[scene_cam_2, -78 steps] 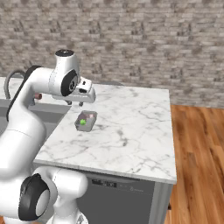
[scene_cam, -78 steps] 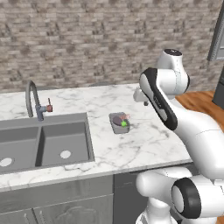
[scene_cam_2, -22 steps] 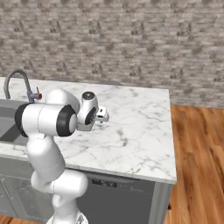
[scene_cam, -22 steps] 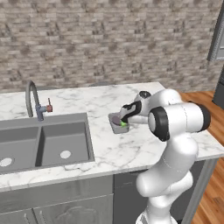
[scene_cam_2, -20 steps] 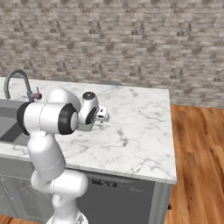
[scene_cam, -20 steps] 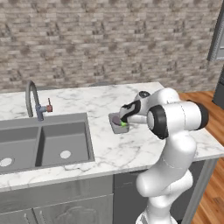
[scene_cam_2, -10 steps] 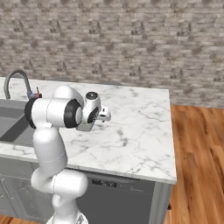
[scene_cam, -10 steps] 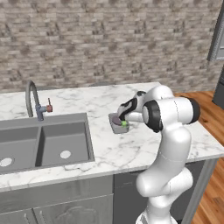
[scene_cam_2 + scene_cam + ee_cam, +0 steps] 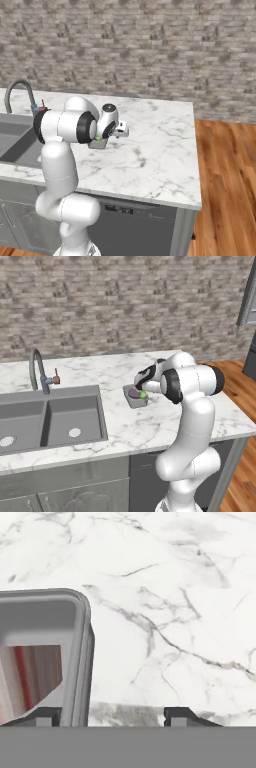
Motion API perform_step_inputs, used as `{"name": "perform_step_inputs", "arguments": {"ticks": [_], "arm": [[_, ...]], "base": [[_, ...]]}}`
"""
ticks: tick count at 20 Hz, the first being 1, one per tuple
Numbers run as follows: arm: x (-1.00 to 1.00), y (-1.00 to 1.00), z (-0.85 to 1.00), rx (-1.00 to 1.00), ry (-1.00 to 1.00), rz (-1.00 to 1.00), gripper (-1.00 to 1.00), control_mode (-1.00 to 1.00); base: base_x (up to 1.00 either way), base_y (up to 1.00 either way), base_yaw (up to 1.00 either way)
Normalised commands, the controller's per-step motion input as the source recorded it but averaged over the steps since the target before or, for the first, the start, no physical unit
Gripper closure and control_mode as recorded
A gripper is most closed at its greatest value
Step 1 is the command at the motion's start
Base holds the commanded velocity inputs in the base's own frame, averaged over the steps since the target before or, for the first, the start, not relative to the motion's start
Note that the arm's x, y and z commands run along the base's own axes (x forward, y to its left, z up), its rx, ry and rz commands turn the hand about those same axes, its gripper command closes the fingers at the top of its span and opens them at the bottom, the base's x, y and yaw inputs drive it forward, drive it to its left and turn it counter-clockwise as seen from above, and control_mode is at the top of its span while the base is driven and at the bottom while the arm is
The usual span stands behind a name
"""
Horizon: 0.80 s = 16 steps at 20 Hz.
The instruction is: Place the tupperware on the second highest shelf of the fridge. Make space for the tupperware among the existing items by rearranging them on the shelves if needed. Close the fridge door when finished.
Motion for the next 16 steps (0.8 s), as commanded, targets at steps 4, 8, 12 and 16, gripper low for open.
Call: {"name": "perform_step_inputs", "arguments": {"ticks": [4, 8, 12, 16], "arm": [[0.0, 0.19, -0.13, -0.01, -0.03, -0.04, 1.0, -1.0], [-0.02, 0.43, -0.4, -0.05, 0.0, 0.01, 1.0, -1.0], [-0.1, 0.31, -0.42, -0.04, 0.0, 0.03, 1.0, -1.0], [-0.25, 0.19, -0.36, -0.02, 0.01, 0.0, 1.0, -1.0]], "base": [[0.0, 0.0, 0.0], [0.0, 0.0, 0.0], [0.0, 0.0, 0.0], [0.0, 0.0, 0.0]]}}
